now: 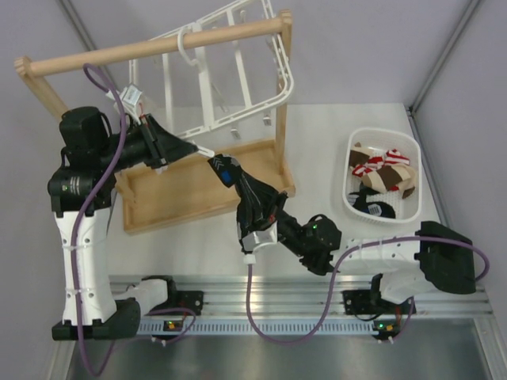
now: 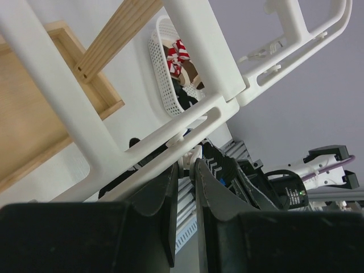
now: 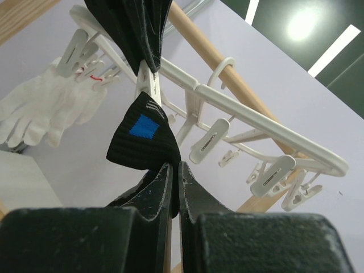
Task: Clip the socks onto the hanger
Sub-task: Clamp the sock onto the hanger.
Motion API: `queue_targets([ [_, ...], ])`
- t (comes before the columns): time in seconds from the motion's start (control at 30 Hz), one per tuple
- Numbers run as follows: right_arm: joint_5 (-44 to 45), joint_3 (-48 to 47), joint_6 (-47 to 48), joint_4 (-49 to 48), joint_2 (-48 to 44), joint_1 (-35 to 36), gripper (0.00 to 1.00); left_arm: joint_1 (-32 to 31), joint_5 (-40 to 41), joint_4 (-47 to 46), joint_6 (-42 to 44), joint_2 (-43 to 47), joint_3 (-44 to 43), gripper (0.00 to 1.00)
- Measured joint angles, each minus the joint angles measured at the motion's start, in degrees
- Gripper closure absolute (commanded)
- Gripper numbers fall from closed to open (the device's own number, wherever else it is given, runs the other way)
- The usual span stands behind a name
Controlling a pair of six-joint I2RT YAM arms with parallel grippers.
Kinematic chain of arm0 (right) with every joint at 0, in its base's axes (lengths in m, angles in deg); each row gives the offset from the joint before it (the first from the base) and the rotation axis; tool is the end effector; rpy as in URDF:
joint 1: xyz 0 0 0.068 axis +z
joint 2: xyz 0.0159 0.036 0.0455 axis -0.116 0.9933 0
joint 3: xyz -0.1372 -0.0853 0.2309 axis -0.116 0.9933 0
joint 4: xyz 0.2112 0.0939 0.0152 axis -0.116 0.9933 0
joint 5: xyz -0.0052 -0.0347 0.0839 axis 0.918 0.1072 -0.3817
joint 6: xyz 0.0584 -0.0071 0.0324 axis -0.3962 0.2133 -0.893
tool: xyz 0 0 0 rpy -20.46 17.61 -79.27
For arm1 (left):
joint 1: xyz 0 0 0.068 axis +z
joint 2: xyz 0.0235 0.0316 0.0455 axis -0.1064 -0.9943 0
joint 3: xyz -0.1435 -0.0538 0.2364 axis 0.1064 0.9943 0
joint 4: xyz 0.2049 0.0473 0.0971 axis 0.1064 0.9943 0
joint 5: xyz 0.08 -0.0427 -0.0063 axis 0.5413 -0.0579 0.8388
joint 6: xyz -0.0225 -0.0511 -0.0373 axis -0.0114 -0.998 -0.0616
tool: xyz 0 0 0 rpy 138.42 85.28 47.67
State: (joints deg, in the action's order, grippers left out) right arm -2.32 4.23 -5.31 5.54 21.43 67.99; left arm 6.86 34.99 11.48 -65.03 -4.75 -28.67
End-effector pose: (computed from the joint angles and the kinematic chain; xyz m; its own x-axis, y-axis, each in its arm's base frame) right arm 0.0842 0.2625 0.3749 0.9037 -0.2590 -0.3409 -0.0888 0.6656 -0.7410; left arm 0.1484 -0.0381 0.4913 -0.6433 -0.3304 -0.6906 0.4349 0.5847 -0.6848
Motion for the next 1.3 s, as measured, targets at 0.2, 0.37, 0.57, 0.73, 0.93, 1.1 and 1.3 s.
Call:
queue_targets([
  [0.2, -1.2, 0.7, -0.1, 0.0, 0.2, -1.2, 1.0, 1.1, -2.9, -1.5, -2.3, 0.0, 1.1, 0.81],
  [0.37, -2.3, 1.0, -0.5, -0.1, 0.2, -1.3, 1.0, 1.5, -5.1, -3.0, -4.1, 0.0, 2.3, 0.82],
  [0.57, -3.0, 1.5, -0.7, -0.2, 0.2, -1.3, 1.0, 1.7, -6.6, -4.2, -4.7, 0.1, 3.6, 0.82],
  [0.73, -3.3, 1.9, -1.0, -0.1, 0.0, -1.5, 1.0, 1.8, -7.9, -4.8, -4.7, 0.0, 3.9, 0.83],
  [0.93, -3.5, 1.9, -1.1, -0.1, -0.4, -2.7, 1.0, 1.9, -8.8, -5.0, -4.3, 0.0, 3.9, 0.83],
  [1.1, -4.2, 1.9, -1.2, -0.1, -0.7, -2.8, 1.0, 2.0, -9.2, -5.0, -3.9, 0.0, 3.9, 0.83],
  [1.3, -5.5, 1.9, -1.2, -0.2, -0.8, -3.0, 1.0, 2.2, -9.7, -5.0, -3.8, 0.0, 3.9, 0.83],
])
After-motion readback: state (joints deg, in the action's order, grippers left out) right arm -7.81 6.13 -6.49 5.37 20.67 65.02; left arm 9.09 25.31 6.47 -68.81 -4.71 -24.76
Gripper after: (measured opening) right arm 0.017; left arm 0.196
